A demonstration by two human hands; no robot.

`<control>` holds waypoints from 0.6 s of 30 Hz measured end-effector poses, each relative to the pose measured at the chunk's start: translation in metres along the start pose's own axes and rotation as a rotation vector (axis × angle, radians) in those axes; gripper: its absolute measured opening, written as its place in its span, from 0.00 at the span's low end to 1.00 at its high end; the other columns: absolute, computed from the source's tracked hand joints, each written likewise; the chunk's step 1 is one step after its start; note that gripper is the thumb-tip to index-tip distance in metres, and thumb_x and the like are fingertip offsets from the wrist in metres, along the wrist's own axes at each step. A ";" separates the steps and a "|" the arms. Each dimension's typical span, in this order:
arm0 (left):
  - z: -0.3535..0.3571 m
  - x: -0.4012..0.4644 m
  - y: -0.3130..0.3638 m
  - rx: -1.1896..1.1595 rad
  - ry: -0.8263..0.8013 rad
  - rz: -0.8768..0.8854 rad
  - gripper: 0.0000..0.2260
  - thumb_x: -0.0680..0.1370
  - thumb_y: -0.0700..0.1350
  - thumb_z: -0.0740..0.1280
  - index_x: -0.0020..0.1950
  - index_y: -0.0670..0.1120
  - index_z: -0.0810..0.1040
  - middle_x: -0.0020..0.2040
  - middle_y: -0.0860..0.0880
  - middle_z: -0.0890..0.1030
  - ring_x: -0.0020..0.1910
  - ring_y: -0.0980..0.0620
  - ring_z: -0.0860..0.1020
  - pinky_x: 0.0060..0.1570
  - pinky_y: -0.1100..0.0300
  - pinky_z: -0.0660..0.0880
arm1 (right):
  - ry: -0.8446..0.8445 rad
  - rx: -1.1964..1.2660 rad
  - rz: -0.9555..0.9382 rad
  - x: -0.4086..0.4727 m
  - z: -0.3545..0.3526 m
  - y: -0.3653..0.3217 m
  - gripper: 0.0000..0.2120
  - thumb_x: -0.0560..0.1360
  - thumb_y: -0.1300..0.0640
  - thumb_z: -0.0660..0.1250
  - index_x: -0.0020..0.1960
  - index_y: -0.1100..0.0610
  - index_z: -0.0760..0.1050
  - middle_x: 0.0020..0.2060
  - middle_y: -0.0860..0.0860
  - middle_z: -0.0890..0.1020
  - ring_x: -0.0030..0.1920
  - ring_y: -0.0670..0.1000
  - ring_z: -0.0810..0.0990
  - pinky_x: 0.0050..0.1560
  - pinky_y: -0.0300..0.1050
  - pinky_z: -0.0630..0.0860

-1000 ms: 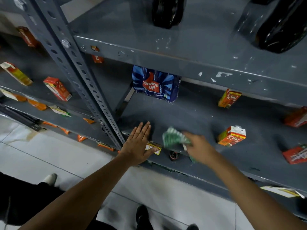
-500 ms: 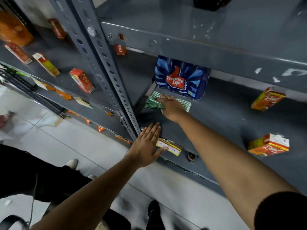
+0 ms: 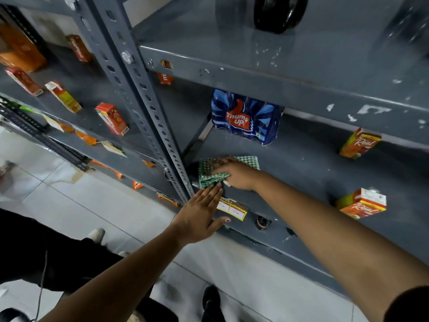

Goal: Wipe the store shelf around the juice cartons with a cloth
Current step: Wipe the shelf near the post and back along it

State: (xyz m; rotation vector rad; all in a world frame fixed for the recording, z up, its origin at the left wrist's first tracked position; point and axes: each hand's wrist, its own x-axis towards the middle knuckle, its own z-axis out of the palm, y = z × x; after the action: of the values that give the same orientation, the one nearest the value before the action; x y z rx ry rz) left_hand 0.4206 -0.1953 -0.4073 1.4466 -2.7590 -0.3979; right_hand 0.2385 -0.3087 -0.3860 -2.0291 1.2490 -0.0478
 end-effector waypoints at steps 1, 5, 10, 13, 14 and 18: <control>0.001 -0.005 0.001 -0.011 -0.002 0.013 0.37 0.81 0.68 0.44 0.80 0.42 0.52 0.80 0.46 0.51 0.79 0.51 0.46 0.77 0.55 0.44 | -0.011 0.036 0.007 -0.005 0.004 0.002 0.34 0.71 0.73 0.58 0.67 0.42 0.72 0.77 0.47 0.57 0.78 0.52 0.50 0.76 0.52 0.52; -0.007 -0.013 0.018 -0.069 0.054 0.033 0.34 0.82 0.65 0.45 0.80 0.43 0.54 0.80 0.47 0.53 0.79 0.52 0.47 0.77 0.58 0.42 | 0.012 0.189 0.060 -0.018 0.018 0.014 0.29 0.73 0.72 0.59 0.68 0.49 0.73 0.74 0.48 0.67 0.74 0.51 0.62 0.72 0.46 0.62; -0.033 0.010 0.050 -0.074 0.091 -0.064 0.36 0.80 0.67 0.40 0.80 0.45 0.44 0.80 0.50 0.43 0.79 0.53 0.39 0.76 0.57 0.36 | 0.254 0.034 0.153 -0.013 -0.013 0.028 0.26 0.76 0.66 0.61 0.72 0.50 0.67 0.76 0.51 0.63 0.76 0.55 0.59 0.76 0.48 0.53; -0.024 0.010 0.048 -0.072 0.024 -0.152 0.37 0.79 0.68 0.40 0.80 0.45 0.40 0.79 0.49 0.39 0.78 0.52 0.37 0.74 0.58 0.33 | 0.179 -0.059 0.121 -0.005 -0.005 0.025 0.29 0.76 0.66 0.60 0.74 0.48 0.64 0.77 0.51 0.58 0.78 0.54 0.53 0.77 0.49 0.49; -0.019 0.003 0.046 -0.075 0.006 -0.166 0.37 0.80 0.68 0.41 0.80 0.46 0.40 0.79 0.49 0.39 0.78 0.52 0.36 0.75 0.56 0.34 | 0.175 -0.077 0.113 -0.006 0.006 0.028 0.30 0.75 0.66 0.61 0.74 0.48 0.63 0.77 0.52 0.58 0.77 0.56 0.54 0.77 0.50 0.52; -0.026 -0.033 0.062 -0.148 0.170 -0.072 0.34 0.83 0.63 0.50 0.80 0.43 0.47 0.80 0.47 0.46 0.79 0.53 0.40 0.76 0.49 0.48 | 0.123 -0.001 0.058 -0.049 0.056 0.040 0.26 0.74 0.65 0.63 0.69 0.49 0.71 0.74 0.55 0.66 0.74 0.59 0.62 0.72 0.56 0.63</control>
State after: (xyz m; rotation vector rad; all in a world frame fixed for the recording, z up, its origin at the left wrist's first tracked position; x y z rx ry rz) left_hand 0.3923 -0.1406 -0.3647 1.4734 -2.4950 -0.4473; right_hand 0.2044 -0.2486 -0.4352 -2.0154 1.3837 -0.1463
